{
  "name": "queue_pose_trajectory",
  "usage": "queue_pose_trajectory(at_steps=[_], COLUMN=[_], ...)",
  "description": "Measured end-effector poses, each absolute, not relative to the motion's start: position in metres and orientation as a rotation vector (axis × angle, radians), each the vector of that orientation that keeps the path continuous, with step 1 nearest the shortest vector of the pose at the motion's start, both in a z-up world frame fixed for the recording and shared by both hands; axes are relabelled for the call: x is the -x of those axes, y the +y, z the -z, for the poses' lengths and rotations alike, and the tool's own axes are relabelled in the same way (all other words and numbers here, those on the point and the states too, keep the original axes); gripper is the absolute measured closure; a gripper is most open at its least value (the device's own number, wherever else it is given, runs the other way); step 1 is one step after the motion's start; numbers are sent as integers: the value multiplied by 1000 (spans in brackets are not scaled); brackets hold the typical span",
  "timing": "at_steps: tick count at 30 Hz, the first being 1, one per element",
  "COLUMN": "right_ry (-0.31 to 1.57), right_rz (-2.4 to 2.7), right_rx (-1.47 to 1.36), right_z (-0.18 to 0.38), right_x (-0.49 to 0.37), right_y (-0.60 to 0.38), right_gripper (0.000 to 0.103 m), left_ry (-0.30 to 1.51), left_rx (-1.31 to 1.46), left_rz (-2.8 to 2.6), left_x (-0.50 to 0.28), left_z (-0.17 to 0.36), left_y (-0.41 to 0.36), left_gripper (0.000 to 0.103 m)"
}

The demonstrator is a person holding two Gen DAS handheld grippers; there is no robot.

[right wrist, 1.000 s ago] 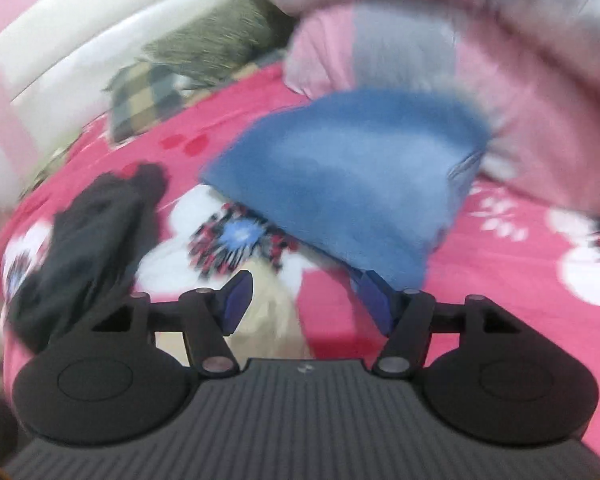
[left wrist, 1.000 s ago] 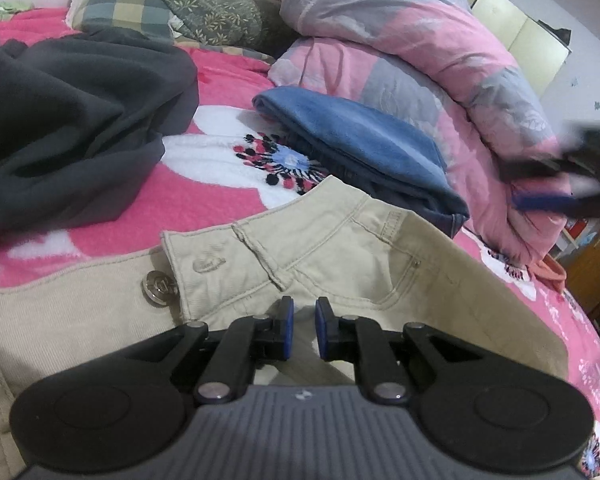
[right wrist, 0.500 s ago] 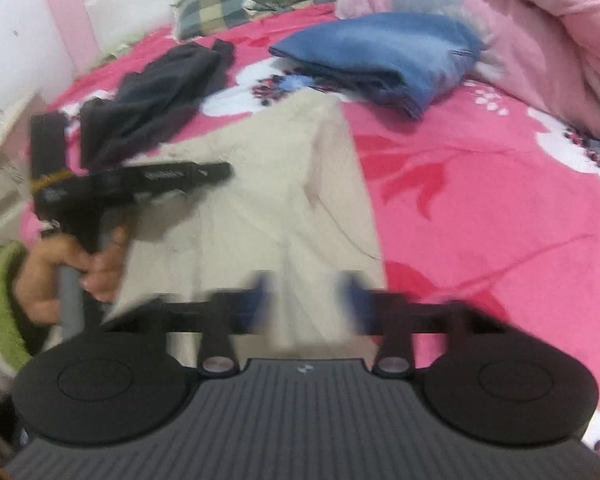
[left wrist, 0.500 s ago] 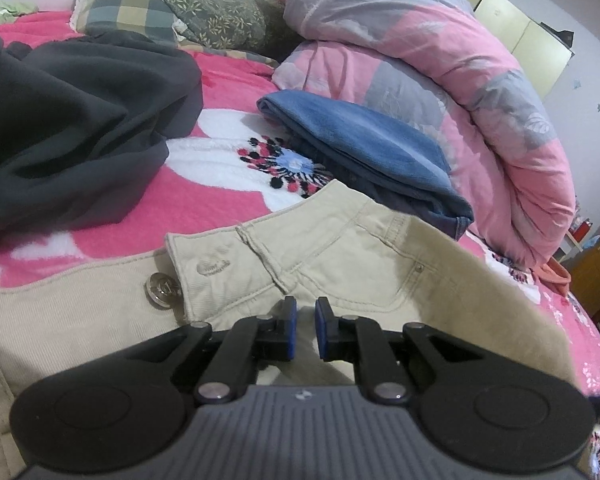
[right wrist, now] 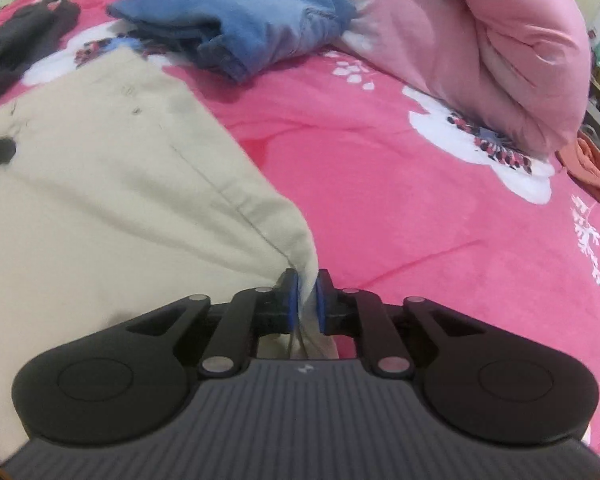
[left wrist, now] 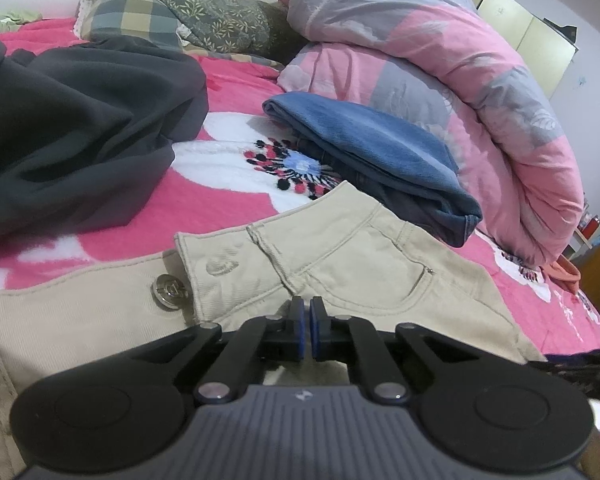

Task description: Fold clothes

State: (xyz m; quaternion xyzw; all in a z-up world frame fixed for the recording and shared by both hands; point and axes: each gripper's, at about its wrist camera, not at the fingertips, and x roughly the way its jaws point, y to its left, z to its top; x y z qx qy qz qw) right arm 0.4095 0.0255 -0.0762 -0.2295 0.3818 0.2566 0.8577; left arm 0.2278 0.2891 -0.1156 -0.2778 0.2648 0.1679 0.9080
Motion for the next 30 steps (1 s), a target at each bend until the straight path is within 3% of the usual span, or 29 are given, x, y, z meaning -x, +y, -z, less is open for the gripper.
queue_pose_trajectory(at_steps=[1,2,4,11,19,27,28,30], right_ry=[814,823,856,790,752,887,882,847], right_rz=[-517,-490,-480,-796,-1050,-1084,-1079,-1066], right_rx=[473,463,398,133,414,380,392,427], right_z=[74,67,54,14,59,79,79,76], right_x=[-412,-414,-420,-428,-453,-484,-480,-467], right_y=[22,15,-1,42,199,213,214,216], right_gripper=[63,52,45,45,45,38,41,64], left_ry=[547,547,548,549,550,551,550,550], left_rx=[573,573,575,571,575,573,571,568], left_rz=[-347,-347,-348,-353,-353,-356,-357,-361], left_x=[-228,-228,-228,-228,-228,-228,-228,-228], left_z=[115,115,115,115,115,115,115,115], left_y=[289,288,288,288,289,288,288,287], left_gripper=[96,96,96,96,98,98,98,98])
